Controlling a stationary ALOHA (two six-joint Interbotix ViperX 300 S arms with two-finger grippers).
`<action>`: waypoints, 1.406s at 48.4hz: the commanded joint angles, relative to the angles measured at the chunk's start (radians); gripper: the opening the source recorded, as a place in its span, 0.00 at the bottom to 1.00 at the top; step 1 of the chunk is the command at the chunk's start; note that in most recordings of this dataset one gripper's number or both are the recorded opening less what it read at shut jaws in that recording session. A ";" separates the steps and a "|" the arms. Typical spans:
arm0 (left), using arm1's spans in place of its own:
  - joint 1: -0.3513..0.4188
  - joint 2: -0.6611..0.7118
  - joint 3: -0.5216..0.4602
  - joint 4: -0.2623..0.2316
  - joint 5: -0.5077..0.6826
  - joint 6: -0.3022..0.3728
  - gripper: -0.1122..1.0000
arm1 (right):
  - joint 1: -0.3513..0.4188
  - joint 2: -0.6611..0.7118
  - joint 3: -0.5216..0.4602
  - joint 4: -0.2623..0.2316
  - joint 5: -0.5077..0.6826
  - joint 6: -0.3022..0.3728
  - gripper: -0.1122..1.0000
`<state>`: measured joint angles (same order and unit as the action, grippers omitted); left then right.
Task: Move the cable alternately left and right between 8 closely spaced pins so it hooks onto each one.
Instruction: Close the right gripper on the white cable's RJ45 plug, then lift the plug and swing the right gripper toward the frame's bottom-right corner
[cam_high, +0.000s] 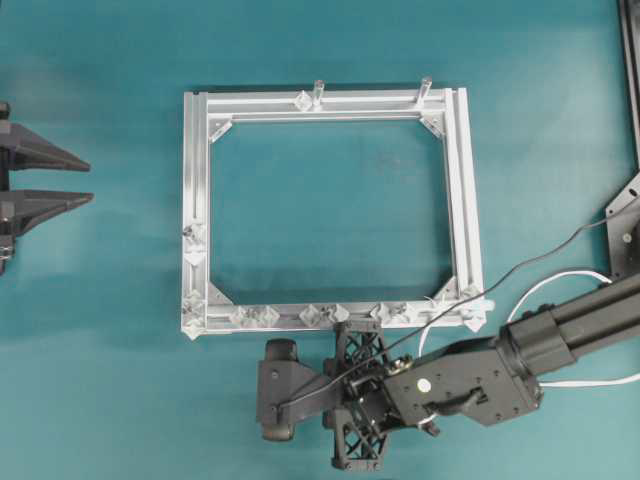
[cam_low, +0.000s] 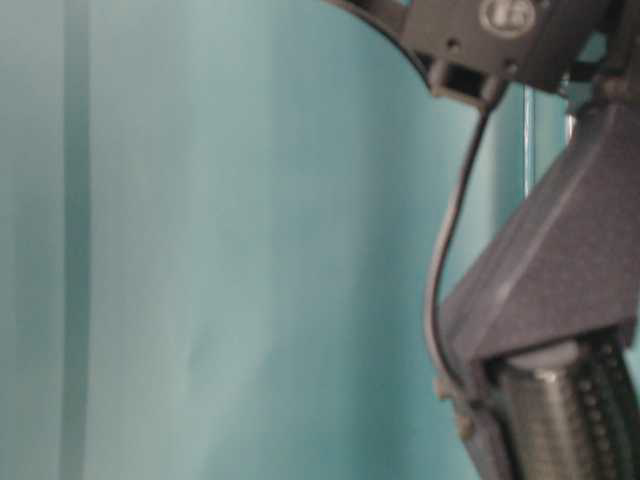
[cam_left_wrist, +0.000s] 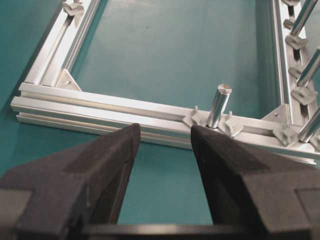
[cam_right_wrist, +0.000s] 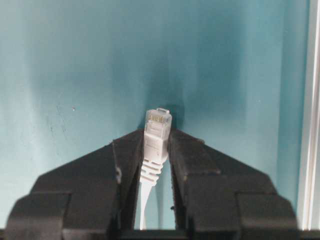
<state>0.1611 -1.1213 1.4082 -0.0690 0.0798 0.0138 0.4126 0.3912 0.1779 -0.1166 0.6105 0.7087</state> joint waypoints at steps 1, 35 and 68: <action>-0.002 0.005 -0.006 0.003 -0.005 -0.003 0.61 | 0.006 -0.025 -0.031 0.000 0.014 0.002 0.27; -0.002 0.005 -0.003 0.003 0.003 -0.005 0.61 | 0.020 -0.143 -0.032 -0.049 0.178 0.193 0.27; -0.002 0.005 -0.009 0.002 0.006 -0.028 0.61 | 0.106 -0.247 0.118 -0.152 0.258 0.726 0.27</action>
<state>0.1611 -1.1229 1.4143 -0.0690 0.0890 -0.0015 0.5062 0.2040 0.2777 -0.2577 0.8713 1.3852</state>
